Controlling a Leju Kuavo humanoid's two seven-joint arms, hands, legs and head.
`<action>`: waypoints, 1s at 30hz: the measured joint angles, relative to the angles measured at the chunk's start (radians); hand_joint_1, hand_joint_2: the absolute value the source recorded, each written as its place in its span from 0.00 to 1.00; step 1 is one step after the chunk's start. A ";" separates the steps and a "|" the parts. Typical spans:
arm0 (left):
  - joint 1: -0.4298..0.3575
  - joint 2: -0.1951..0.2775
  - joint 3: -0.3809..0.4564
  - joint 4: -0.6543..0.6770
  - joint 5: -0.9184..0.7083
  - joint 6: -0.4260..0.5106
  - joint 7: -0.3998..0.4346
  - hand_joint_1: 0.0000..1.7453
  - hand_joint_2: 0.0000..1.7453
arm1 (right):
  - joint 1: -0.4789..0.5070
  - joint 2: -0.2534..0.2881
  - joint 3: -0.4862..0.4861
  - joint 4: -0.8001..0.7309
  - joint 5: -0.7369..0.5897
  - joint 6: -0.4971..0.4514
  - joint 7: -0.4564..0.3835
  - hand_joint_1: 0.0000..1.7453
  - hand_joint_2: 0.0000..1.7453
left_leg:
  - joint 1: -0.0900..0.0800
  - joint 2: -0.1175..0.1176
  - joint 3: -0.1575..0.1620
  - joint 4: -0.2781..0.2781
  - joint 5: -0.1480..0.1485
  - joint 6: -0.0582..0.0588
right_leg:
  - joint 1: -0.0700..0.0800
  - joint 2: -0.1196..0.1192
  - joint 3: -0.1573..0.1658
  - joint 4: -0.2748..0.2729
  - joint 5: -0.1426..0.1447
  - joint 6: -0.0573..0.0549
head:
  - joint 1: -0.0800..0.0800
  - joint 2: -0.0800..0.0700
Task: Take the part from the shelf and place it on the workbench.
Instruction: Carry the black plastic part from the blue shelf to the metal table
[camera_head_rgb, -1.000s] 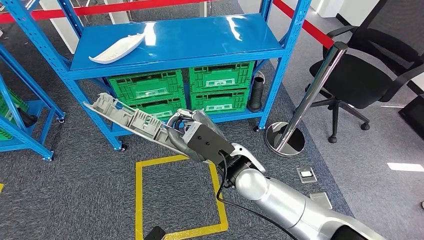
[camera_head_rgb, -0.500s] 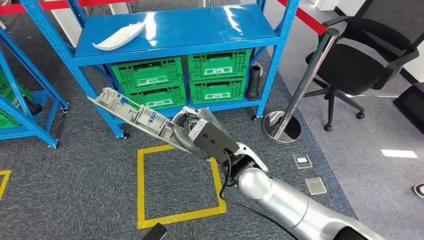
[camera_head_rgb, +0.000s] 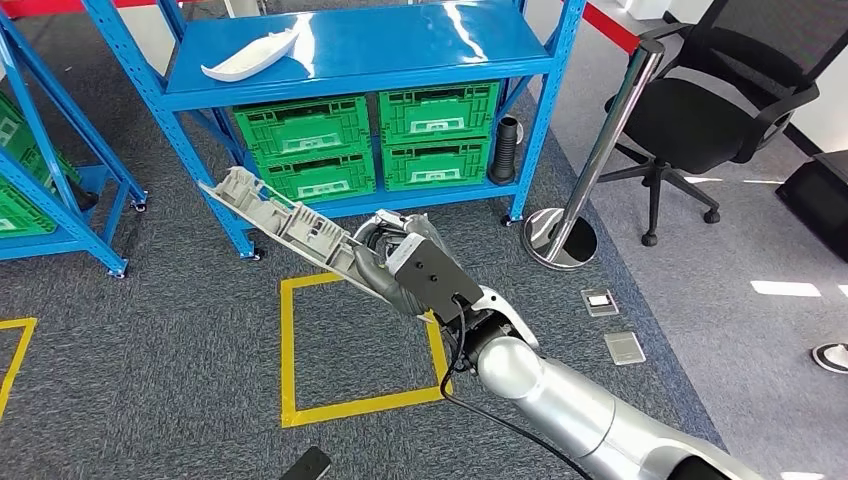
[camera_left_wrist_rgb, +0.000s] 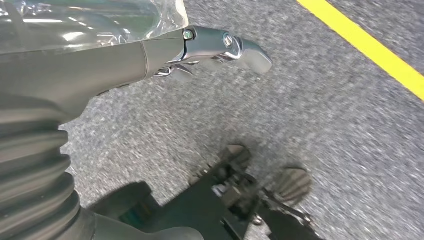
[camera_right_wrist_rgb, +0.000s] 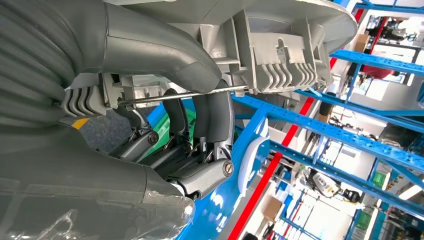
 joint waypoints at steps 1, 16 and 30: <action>0.000 0.001 0.000 0.000 0.000 0.000 0.000 0.00 1.00 | 0.003 -0.002 -0.003 0.000 0.001 -0.002 0.001 1.00 1.00 | 0.002 0.002 -0.010 -0.003 0.013 0.007 | -0.001 0.003 -0.007 0.010 -0.017 0.006 | 0.002 0.000; 0.003 0.003 0.000 0.000 0.007 0.000 -0.004 0.00 1.00 | 0.022 -0.010 -0.031 -0.003 0.002 -0.013 0.000 1.00 1.00 | 0.002 0.004 -0.190 0.017 0.144 -0.016 | 0.003 0.005 0.184 -0.055 -0.138 -0.021 | 0.012 0.000; 0.002 0.006 0.000 0.000 0.012 0.002 -0.006 0.00 1.00 | 0.027 -0.009 -0.035 -0.003 0.001 -0.013 0.000 1.00 1.00 | 0.000 0.000 -0.001 0.001 -0.004 -0.004 | 0.000 0.003 0.018 0.001 -0.028 -0.001 | 0.002 0.000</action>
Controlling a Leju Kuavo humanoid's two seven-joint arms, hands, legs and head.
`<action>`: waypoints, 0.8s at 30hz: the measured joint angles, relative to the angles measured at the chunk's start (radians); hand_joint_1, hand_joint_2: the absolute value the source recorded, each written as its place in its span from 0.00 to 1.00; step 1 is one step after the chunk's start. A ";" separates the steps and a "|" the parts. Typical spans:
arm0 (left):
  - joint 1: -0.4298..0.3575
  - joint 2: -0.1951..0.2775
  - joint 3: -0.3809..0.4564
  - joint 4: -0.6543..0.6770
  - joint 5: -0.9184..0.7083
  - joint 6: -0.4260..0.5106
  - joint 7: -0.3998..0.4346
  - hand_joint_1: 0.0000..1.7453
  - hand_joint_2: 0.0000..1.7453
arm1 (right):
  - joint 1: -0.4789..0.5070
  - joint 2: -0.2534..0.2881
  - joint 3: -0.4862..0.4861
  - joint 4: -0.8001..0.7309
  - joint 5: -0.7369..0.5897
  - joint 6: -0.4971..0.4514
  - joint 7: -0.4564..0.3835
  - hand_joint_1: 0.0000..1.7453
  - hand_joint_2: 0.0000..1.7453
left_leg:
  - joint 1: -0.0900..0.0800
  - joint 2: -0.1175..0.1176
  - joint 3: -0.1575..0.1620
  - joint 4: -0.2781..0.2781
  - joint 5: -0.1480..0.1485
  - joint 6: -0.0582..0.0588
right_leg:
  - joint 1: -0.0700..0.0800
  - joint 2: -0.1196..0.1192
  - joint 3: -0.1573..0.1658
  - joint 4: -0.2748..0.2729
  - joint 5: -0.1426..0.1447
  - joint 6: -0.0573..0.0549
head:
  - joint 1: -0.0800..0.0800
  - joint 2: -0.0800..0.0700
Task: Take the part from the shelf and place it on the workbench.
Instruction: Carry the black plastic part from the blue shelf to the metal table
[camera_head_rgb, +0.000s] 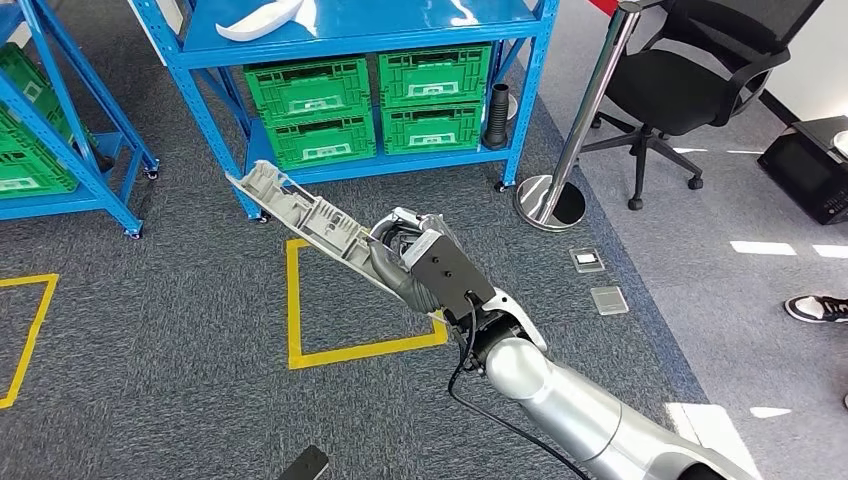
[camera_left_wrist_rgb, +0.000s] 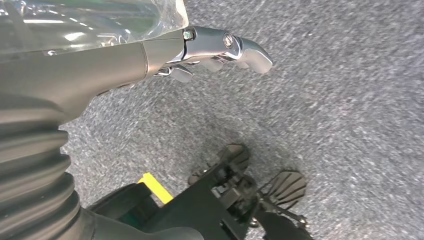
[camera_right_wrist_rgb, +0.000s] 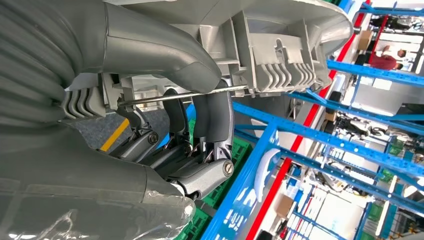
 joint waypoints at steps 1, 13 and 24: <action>0.001 0.000 0.000 0.000 0.000 0.000 0.000 0.00 1.00 | 0.000 0.000 0.000 0.000 -0.001 0.002 0.000 1.00 1.00 | 0.001 0.002 -0.007 -0.002 0.009 0.008 | -0.001 0.001 -0.005 0.007 -0.012 0.006 | 0.001 0.000; -0.001 0.001 0.000 0.000 -0.005 0.000 -0.011 0.00 1.00 | 0.011 -0.003 -0.004 -0.002 -0.012 0.015 -0.017 1.00 1.00 | -0.001 0.006 -0.123 0.016 0.093 0.002 | -0.002 0.002 0.135 -0.001 -0.111 0.006 | 0.008 0.000; 0.004 0.001 -0.001 0.000 -0.007 -0.002 -0.017 0.00 1.00 | 0.017 -0.006 -0.004 -0.003 0.021 0.010 -0.046 1.00 1.00 | 0.003 0.007 -0.177 0.227 0.004 -0.031 | -0.003 -0.019 0.115 -0.020 -0.100 -0.026 | 0.000 0.000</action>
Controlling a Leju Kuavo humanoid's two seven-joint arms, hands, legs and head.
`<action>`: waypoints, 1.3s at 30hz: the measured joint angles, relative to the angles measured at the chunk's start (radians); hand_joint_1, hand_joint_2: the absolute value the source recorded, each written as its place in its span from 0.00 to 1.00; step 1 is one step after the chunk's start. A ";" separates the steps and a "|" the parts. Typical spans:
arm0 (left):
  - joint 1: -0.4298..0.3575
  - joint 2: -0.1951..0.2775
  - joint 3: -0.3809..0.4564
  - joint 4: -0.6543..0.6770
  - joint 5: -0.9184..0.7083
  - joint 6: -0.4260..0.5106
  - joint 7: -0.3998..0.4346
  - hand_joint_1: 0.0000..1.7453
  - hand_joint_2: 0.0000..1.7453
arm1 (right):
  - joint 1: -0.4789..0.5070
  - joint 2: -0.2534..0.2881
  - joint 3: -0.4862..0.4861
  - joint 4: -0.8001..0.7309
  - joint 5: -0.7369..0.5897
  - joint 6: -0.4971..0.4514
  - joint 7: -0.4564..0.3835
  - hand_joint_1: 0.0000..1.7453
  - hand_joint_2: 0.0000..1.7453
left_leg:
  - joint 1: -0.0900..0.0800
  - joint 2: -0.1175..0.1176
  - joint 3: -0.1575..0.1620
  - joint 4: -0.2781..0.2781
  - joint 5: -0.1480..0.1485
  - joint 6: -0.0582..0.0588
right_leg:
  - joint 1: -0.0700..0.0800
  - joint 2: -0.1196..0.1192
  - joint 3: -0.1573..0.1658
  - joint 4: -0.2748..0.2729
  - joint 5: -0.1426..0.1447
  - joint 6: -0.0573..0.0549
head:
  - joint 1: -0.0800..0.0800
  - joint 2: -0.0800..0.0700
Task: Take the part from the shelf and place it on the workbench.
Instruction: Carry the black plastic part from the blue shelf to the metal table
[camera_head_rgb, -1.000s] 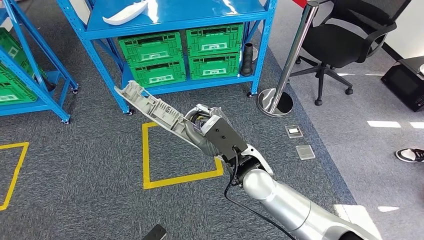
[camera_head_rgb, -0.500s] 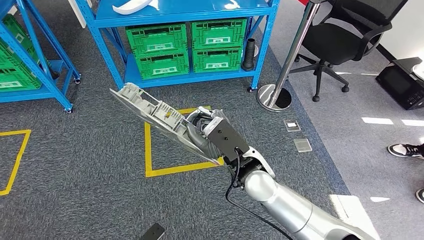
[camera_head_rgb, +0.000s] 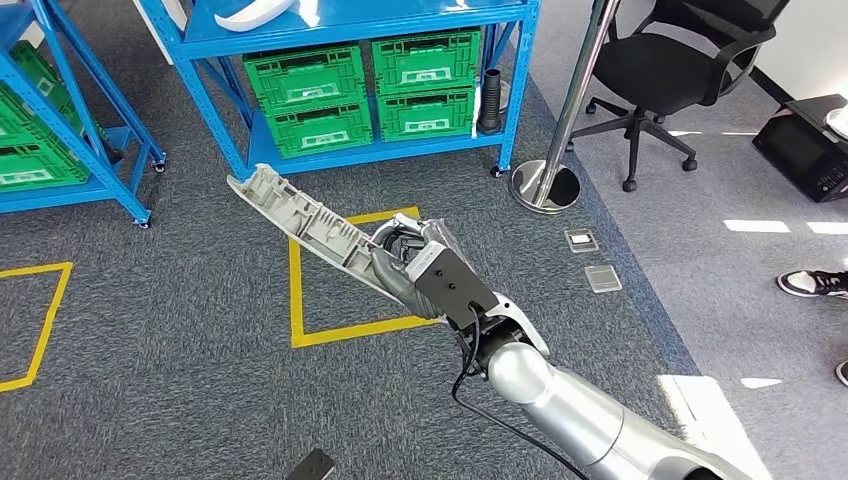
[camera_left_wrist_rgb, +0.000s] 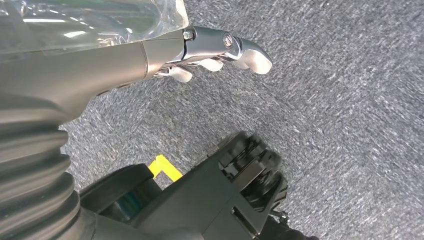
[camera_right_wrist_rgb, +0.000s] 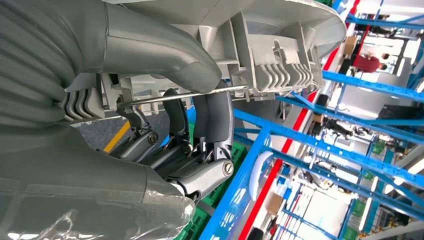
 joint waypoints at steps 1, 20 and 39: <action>-0.001 0.000 0.000 0.000 0.000 0.000 0.000 0.00 1.00 | 0.000 0.000 0.000 0.000 0.002 0.000 0.000 1.00 1.00 | -0.002 0.009 0.036 -0.064 0.026 0.004 | 0.001 -0.005 -0.001 0.003 -0.002 0.001 | 0.000 0.000; -0.010 -0.001 0.000 0.000 -0.008 0.000 0.000 0.00 1.00 | 0.011 -0.008 -0.004 -0.006 0.018 0.004 0.008 1.00 1.00 | 0.010 -0.105 0.051 -0.193 0.076 0.019 | -0.020 0.108 -0.030 0.033 -0.001 0.040 | 0.006 0.000; -0.008 0.000 -0.001 -0.002 -0.011 -0.004 0.000 0.00 1.00 | 0.011 -0.009 -0.008 -0.011 0.020 0.005 0.012 1.00 1.00 | -0.001 0.021 0.080 -0.213 0.063 0.038 | -0.012 -0.067 -0.039 0.048 -0.025 0.047 | -0.004 0.000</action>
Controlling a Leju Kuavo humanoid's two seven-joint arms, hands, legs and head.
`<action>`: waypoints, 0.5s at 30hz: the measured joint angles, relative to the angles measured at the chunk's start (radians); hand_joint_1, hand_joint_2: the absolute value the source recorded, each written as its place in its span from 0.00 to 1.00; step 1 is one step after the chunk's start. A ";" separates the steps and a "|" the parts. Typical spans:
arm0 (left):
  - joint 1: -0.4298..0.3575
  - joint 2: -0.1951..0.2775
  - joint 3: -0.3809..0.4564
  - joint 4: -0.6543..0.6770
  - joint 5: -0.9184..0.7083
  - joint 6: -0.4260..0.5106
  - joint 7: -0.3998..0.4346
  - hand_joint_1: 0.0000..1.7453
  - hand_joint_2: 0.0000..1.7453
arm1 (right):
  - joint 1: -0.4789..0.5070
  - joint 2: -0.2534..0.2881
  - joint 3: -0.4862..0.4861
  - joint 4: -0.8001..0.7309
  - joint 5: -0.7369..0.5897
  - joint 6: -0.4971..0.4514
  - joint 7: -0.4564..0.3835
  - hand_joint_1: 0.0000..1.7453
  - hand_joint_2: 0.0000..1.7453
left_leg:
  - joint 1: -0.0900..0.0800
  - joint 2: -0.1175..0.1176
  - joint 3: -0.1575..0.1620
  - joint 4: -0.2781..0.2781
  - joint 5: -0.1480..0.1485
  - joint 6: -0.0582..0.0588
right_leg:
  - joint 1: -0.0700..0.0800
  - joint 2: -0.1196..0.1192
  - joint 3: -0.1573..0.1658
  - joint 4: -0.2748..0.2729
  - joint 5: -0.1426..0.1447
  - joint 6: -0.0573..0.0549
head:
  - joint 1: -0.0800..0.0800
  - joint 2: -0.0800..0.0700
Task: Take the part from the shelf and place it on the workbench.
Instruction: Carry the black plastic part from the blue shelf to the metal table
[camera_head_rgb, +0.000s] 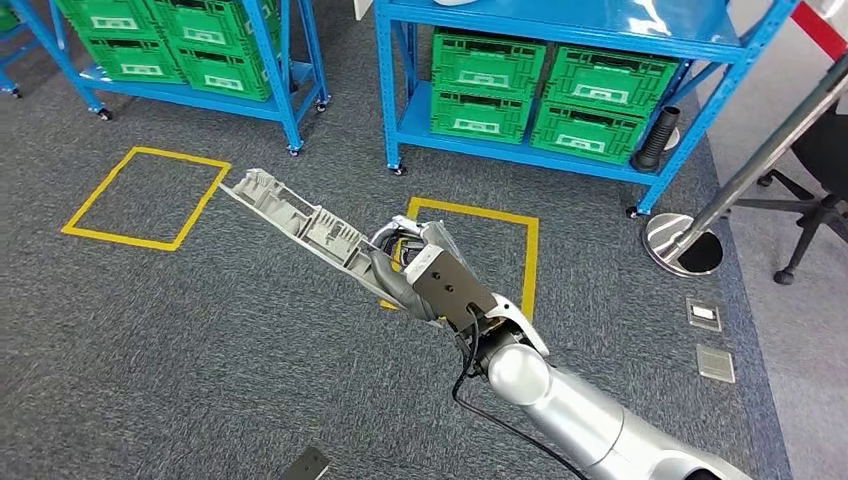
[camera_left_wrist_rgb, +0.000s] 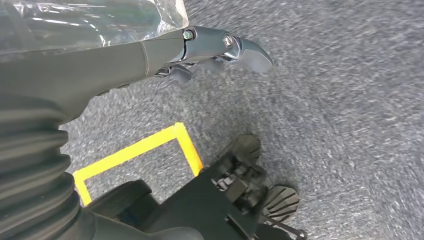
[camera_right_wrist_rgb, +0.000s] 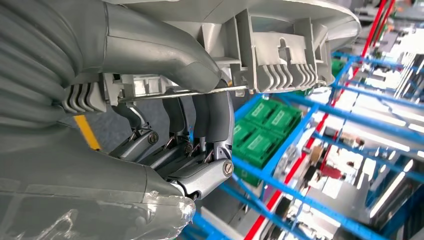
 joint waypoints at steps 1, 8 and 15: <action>-0.001 0.000 0.000 0.000 0.000 0.000 0.000 0.00 1.00 | 0.000 0.000 0.000 -0.001 0.000 0.000 0.001 1.00 1.00 | 0.003 -0.010 -0.001 -0.001 0.003 0.005 | -0.002 0.030 -0.020 0.046 -0.029 0.003 | 0.003 0.000; 0.000 -0.002 0.000 -0.003 0.000 0.000 0.000 0.00 1.00 | 0.012 -0.004 0.000 -0.002 0.000 -0.001 0.006 1.00 1.00 | 0.000 -0.103 -0.008 0.008 0.006 0.010 | -0.002 0.116 -0.053 0.106 0.001 -0.011 | 0.010 0.000; 0.007 -0.001 -0.001 -0.004 0.000 0.001 -0.001 0.00 1.00 | 0.014 -0.006 -0.001 -0.010 0.006 -0.005 0.010 1.00 1.00 | 0.006 -0.125 -0.045 0.033 -0.001 -0.032 | -0.007 0.127 0.004 -0.034 0.043 -0.035 | 0.000 0.000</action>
